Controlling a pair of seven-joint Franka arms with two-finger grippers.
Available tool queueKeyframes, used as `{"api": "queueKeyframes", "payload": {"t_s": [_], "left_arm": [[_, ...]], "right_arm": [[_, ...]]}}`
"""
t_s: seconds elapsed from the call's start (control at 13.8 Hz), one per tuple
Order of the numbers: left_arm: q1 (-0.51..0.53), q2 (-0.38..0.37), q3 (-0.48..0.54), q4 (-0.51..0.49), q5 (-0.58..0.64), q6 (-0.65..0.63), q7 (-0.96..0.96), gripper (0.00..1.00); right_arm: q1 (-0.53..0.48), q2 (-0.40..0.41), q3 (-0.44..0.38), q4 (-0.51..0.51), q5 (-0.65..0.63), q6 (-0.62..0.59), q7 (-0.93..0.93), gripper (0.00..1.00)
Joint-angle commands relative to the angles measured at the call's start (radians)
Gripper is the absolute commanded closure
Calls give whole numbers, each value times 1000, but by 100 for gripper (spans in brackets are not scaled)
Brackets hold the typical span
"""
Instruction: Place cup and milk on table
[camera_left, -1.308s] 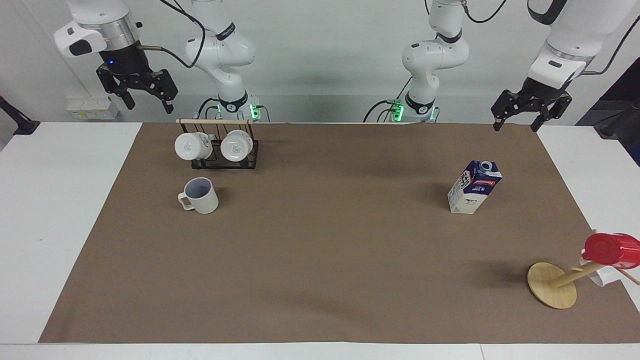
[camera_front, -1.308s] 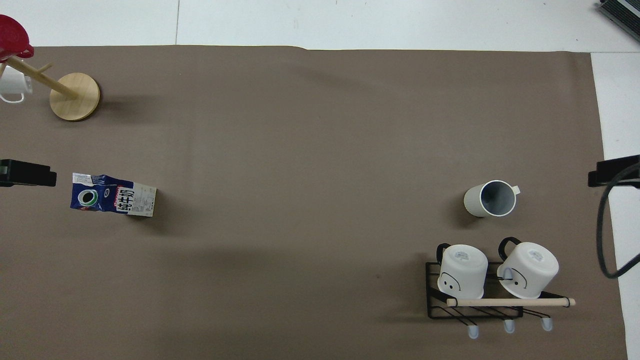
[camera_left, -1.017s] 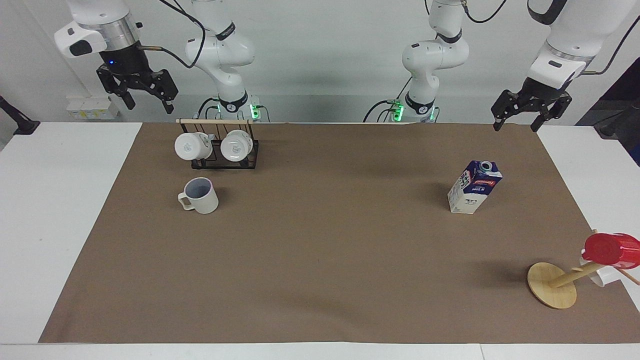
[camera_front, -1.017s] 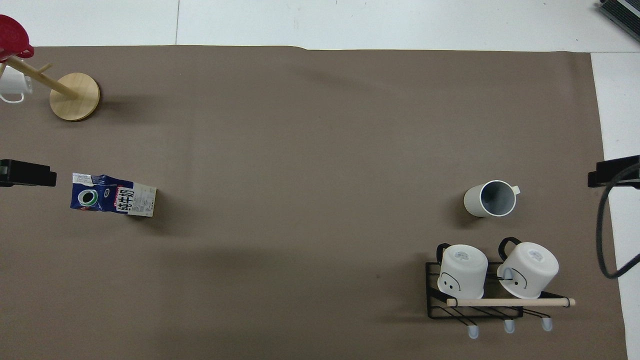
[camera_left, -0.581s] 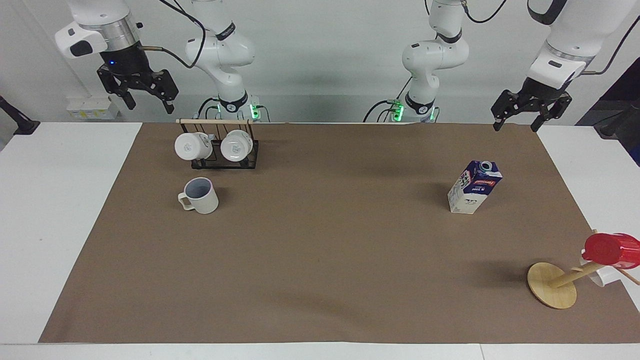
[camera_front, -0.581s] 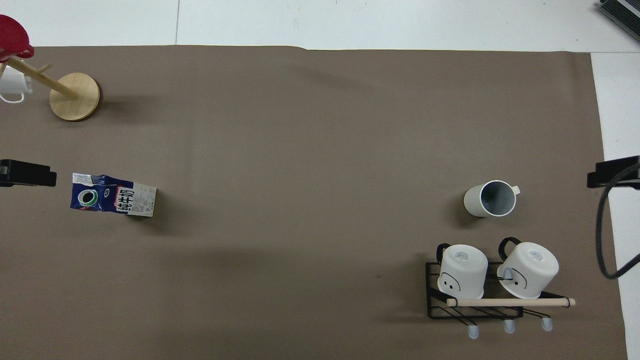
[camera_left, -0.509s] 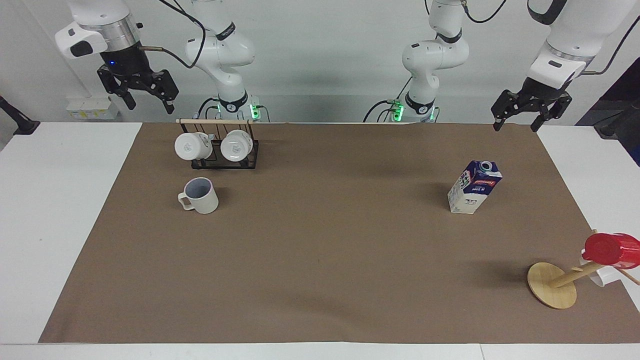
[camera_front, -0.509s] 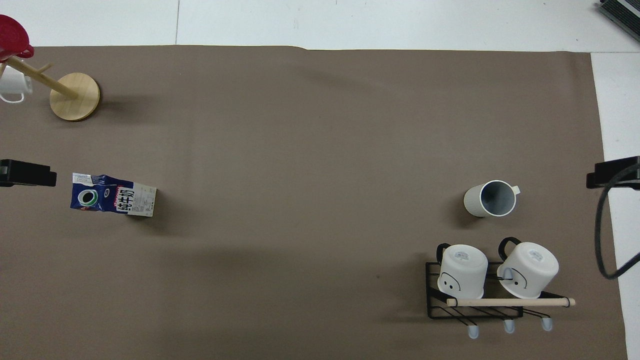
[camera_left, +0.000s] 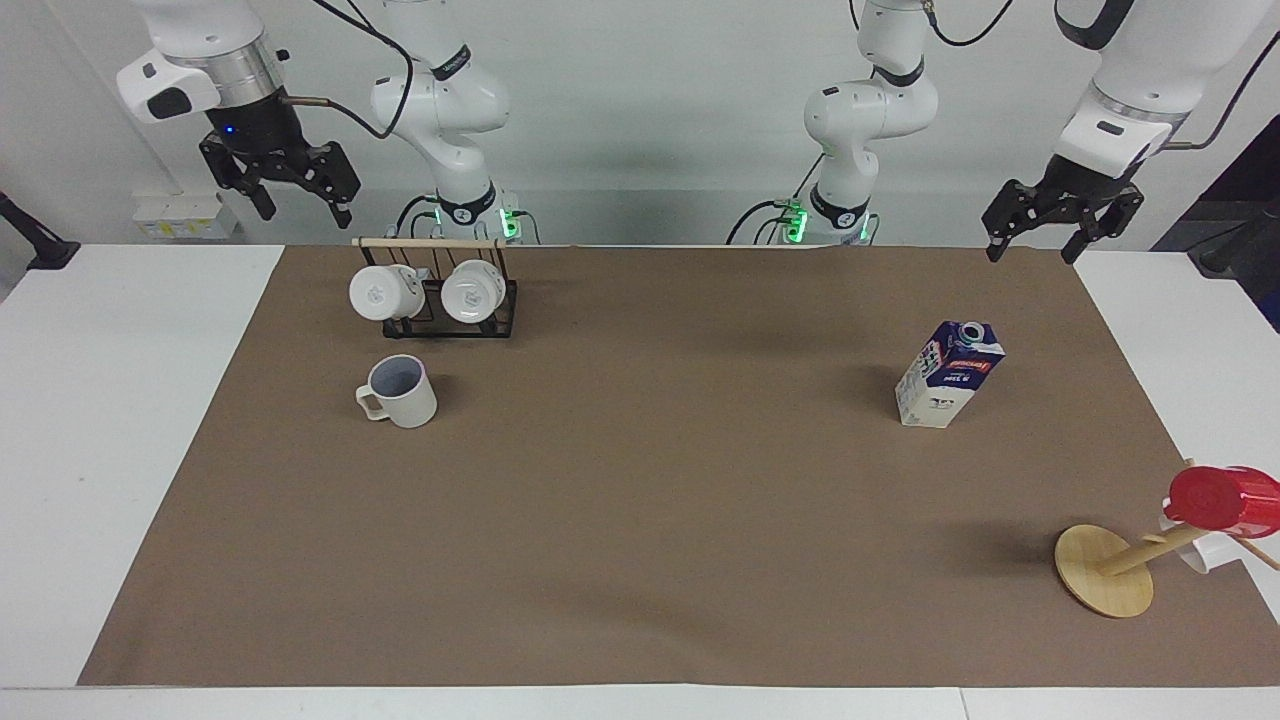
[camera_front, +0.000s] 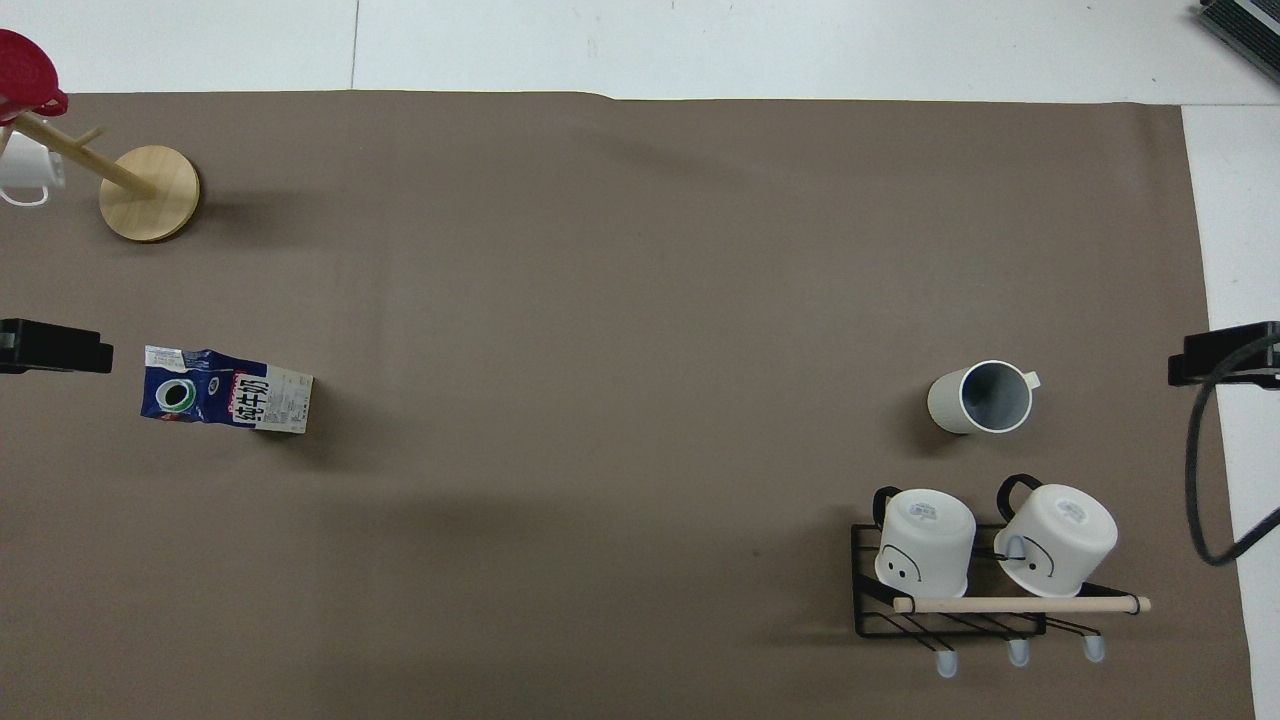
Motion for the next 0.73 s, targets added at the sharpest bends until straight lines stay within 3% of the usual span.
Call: {"api": "queueKeyframes", "payload": {"t_s": [0.0,0.65], "left_arm": [[8,2,-5,13,14,-16,-6,0],[6,2,-5,13,14,-16,-6,0]], "right_arm": [[-6,-25,4,-30,11,-1,18,0],[-6,-33,4,-51,11,9,23,0]]}}
